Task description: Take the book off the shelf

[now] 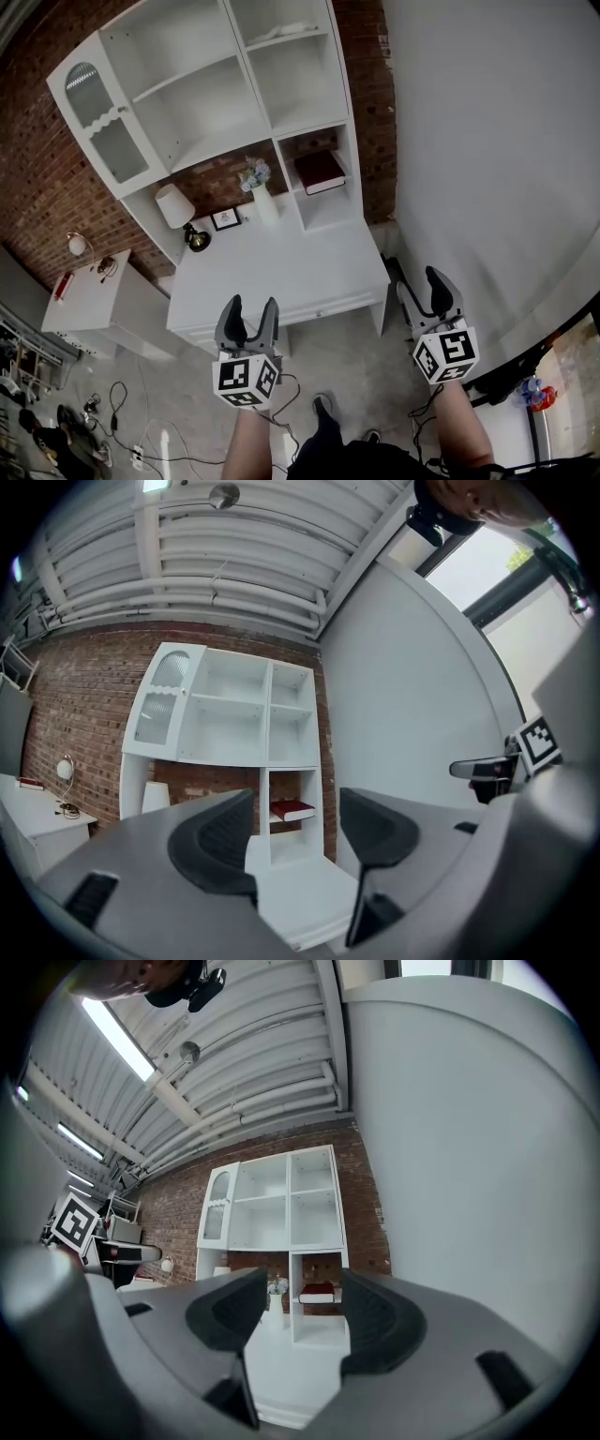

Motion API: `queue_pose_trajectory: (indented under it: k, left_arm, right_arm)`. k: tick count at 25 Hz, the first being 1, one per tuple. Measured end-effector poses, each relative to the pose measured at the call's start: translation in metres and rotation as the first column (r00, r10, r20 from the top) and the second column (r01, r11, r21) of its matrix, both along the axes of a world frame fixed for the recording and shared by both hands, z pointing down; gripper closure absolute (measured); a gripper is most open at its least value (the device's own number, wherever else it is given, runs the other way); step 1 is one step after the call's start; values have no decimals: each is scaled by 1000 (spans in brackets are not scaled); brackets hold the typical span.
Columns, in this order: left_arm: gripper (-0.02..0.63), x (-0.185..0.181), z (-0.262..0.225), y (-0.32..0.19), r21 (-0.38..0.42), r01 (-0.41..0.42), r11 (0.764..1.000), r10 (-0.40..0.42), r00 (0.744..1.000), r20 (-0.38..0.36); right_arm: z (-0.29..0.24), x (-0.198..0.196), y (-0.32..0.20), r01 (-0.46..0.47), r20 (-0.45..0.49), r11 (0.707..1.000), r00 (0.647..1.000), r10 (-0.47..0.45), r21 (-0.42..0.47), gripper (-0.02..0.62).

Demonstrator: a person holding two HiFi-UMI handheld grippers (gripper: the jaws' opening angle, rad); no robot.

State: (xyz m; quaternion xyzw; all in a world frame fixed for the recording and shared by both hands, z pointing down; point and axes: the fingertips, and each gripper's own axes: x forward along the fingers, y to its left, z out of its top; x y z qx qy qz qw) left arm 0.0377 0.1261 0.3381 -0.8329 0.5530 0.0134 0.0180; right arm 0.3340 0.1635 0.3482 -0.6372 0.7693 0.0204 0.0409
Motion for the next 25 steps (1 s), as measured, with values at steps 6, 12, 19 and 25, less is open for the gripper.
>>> queue_pose_trajectory:
  k: [6, 12, 19, 25]
  left_arm:
    - [337, 7, 6, -42, -23, -47, 999, 46, 998, -34]
    - [337, -2, 18, -107, -41, -82, 996, 79, 995, -64]
    - [337, -28, 27, -191, -73, -108, 991, 101, 990, -97]
    - [337, -55, 32, -243, -146, -234, 961, 167, 916, -365]
  right_arm:
    - [5, 12, -31, -20, 74, 999, 997, 22, -36, 362]
    - [6, 6, -85, -56, 70, 997, 996, 59, -56, 362]
    - [5, -24, -160, -89, 32, 993, 995, 92, -71, 362]
    - [12, -45, -210, -33, 318, 993, 946, 67, -109, 368]
